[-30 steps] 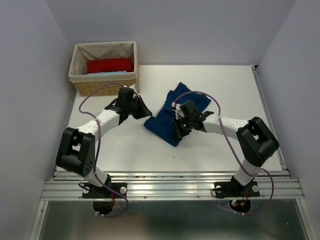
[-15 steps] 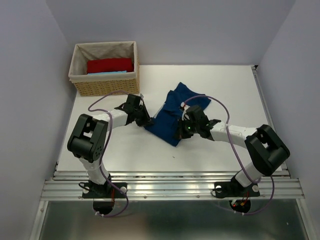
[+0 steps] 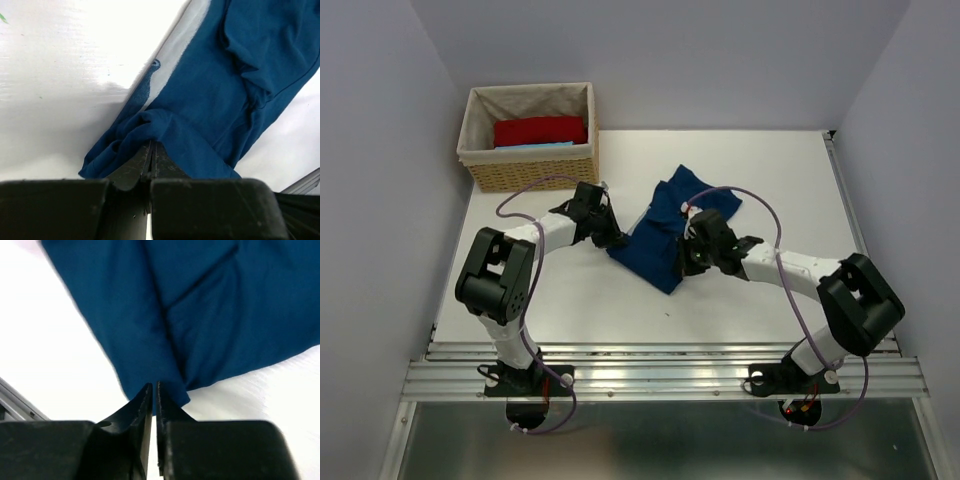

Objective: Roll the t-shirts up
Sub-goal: Roll the T-shirt to the center of the board.

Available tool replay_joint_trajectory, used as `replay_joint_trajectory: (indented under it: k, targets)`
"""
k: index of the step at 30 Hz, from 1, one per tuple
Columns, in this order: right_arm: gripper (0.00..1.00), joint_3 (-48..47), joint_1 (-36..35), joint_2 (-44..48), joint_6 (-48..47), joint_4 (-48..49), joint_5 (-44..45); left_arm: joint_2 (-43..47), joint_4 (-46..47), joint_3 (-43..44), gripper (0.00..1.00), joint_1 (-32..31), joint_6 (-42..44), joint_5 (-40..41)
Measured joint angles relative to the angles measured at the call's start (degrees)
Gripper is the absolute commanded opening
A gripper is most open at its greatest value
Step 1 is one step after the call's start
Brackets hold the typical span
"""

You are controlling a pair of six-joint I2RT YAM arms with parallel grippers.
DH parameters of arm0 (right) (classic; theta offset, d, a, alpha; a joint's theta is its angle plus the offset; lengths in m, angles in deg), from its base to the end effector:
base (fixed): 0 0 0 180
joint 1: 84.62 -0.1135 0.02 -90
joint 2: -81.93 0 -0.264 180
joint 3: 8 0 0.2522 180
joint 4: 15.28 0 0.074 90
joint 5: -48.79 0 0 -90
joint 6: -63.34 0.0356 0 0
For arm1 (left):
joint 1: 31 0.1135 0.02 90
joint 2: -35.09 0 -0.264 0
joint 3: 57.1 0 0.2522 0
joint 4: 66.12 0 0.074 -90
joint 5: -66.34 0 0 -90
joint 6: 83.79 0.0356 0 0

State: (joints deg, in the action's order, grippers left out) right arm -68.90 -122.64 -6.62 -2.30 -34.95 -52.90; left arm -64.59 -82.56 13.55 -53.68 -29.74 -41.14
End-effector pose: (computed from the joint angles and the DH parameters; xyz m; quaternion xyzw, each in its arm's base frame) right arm 0.2402 0.1969 0.1803 -0.1470 0.9156 0.2686 0.2606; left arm 0.3286 -0.1489 0.1744 -0.0485 0.9152 -0.3060 0.2577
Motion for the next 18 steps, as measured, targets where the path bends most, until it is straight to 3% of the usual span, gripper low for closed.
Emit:
replay_joint_trajectory:
  k: [4, 8, 13, 18]
  targets:
    - [0.31, -5.49, -3.10, 3.65, -2.40, -4.85, 4.81, 1.99, -4.37, 3.91, 0.13, 0.02, 1.29, 1.46]
    - [0.57, -10.91, -9.49, 4.02, -5.62, -7.43, 13.38, 7.65, -9.22, 7.91, 0.15, 0.96, 1.86, 3.82]
    - [0.62, -14.62, -17.07, -1.22, -10.32, -9.42, 24.59, 15.87, -13.03, 9.18, 0.27, 5.33, 1.77, 6.62]
    - [0.65, -15.30, -21.79, -7.28, -15.13, -11.34, 34.71, 19.12, -15.30, 8.20, 0.31, 10.14, 1.42, 7.58]
